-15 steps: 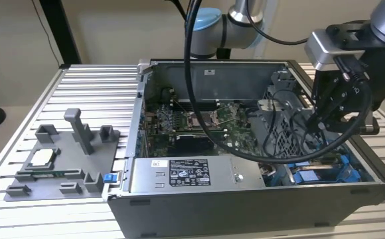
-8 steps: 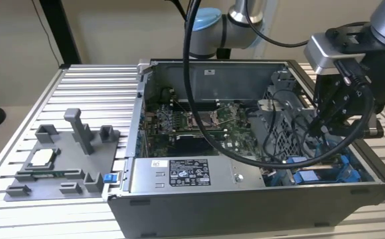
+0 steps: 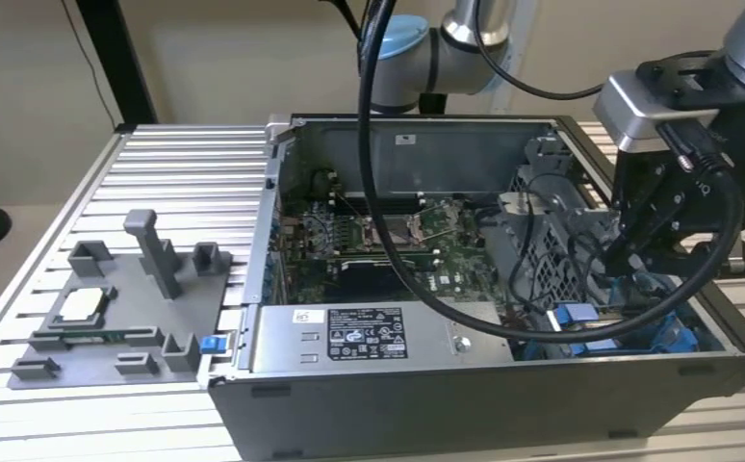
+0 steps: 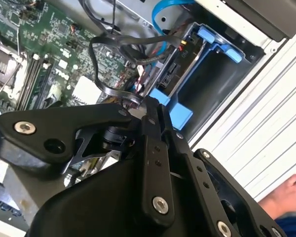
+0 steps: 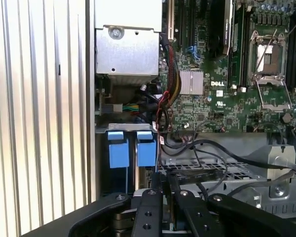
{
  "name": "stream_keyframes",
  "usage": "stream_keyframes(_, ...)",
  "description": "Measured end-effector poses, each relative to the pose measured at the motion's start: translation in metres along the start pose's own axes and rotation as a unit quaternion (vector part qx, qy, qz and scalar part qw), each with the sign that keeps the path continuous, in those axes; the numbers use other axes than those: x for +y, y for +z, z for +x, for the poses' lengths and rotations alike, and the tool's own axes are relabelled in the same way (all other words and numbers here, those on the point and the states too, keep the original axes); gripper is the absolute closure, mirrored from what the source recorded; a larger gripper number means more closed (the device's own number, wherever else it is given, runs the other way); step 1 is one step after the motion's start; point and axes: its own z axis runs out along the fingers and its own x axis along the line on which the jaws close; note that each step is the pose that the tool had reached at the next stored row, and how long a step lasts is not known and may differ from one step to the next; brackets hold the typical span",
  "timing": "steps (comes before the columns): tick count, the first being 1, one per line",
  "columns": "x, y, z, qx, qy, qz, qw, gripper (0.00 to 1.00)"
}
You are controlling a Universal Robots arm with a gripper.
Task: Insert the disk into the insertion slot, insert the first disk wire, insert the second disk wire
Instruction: 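Insert the second disk wire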
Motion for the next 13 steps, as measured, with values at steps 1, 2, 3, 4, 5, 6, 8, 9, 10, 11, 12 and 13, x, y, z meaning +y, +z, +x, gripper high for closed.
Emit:
stream_keyframes(1,0.0,0.0006,0.0001,0.0015,0.0,0.0,1.0,1.0)
stream_keyframes(2,0.0,0.0006,0.0001,0.0015,0.0,0.0001,1.0,1.0)
stream_keyframes(3,0.0,0.0006,0.0001,0.0016,0.0,0.0,1.0,1.0)
stream_keyframes(4,0.0,0.0006,0.0001,0.0016,0.0,0.0001,1.0,1.0)
stream_keyframes(5,0.0,0.0007,0.0001,0.0016,0.0,0.0,1.0,1.0)
stream_keyframes(6,0.0,0.0007,0.0001,0.0016,0.0,0.0001,1.0,1.0)
stream_keyframes(8,0.0,0.0007,0.0001,0.0016,0.0,0.0,1.0,1.0)
stream_keyframes(9,0.0,0.0008,0.0001,0.0016,0.0,0.0001,1.0,1.0)
stream_keyframes(10,0.0,0.0008,0.0001,0.0017,0.0,0.0,1.0,1.0)
stream_keyframes(11,0.0,0.0008,0.0001,0.0017,0.0,0.0,1.0,1.0)
stream_keyframes(12,0.0,0.0009,0.0001,0.0017,0.0,0.0,1.0,1.0)
stream_keyframes(13,0.0,0.0012,0.0002,0.002,0.0,0.0,1.0,1.0)
